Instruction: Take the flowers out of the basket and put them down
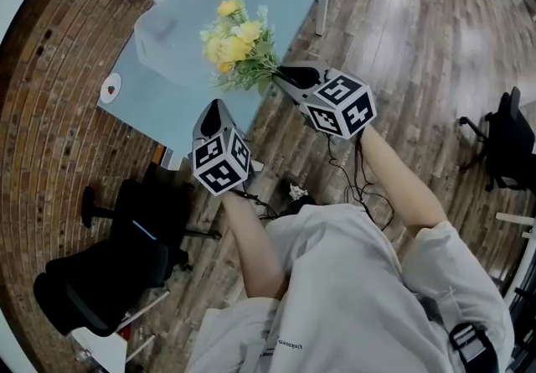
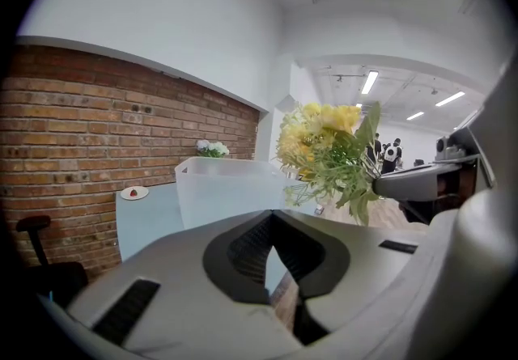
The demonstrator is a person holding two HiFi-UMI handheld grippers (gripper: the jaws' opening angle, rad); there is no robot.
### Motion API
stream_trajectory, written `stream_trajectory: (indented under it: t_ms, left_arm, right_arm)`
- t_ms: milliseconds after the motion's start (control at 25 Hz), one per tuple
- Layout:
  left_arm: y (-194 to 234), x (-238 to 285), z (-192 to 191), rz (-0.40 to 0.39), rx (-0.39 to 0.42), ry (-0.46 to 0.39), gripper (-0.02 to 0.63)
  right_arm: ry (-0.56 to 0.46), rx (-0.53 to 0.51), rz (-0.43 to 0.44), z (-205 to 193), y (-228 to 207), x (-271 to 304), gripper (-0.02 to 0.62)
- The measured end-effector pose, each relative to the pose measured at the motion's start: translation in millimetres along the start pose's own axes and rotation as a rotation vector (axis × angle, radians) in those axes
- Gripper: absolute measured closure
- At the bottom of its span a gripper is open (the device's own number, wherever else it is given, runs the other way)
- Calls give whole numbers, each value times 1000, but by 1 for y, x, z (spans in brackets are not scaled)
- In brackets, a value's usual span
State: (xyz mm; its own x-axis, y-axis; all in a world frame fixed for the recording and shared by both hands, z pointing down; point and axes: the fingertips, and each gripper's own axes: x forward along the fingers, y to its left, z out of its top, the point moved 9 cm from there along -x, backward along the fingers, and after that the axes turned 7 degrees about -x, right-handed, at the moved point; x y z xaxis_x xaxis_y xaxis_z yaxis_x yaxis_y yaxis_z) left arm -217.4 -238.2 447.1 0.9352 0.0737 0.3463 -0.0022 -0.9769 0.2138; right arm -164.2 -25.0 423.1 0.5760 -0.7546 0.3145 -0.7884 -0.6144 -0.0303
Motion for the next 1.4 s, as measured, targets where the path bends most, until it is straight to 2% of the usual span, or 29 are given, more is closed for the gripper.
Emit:
stream_trajectory:
  t_ms: [160, 320, 440, 800, 1000, 1160, 1320, 1400]
  left_arm:
    - [-7, -26, -3, -10, 13, 12, 586]
    - [-8, -65, -31, -14, 57, 21, 586]
    - [-1, -82, -45, 0, 56, 37, 586]
    - [32, -74, -49, -33, 4, 33, 586]
    - [64, -55, -36, -93, 59, 46, 586]
    - [118, -33, -14, -129, 125, 77, 586]
    - [177, -3, 1, -154, 127, 111, 586]
    - [197, 8, 2, -192, 143, 129, 586]
  right_arm:
    - [4, 8, -5, 2, 14, -17, 509]
    - [-14, 13, -13, -18, 37, -40, 509]
    - [-16, 34, -24, -30, 54, -48, 509]
    - [71, 24, -47, -48, 85, -26, 509]
    - [121, 47, -78, -57, 92, 21, 509]
    - [139, 100, -132, -60, 108, 87, 509]
    - [164, 172, -199, -73, 130, 155, 509]
    - [173, 218, -237, -86, 141, 181, 509]
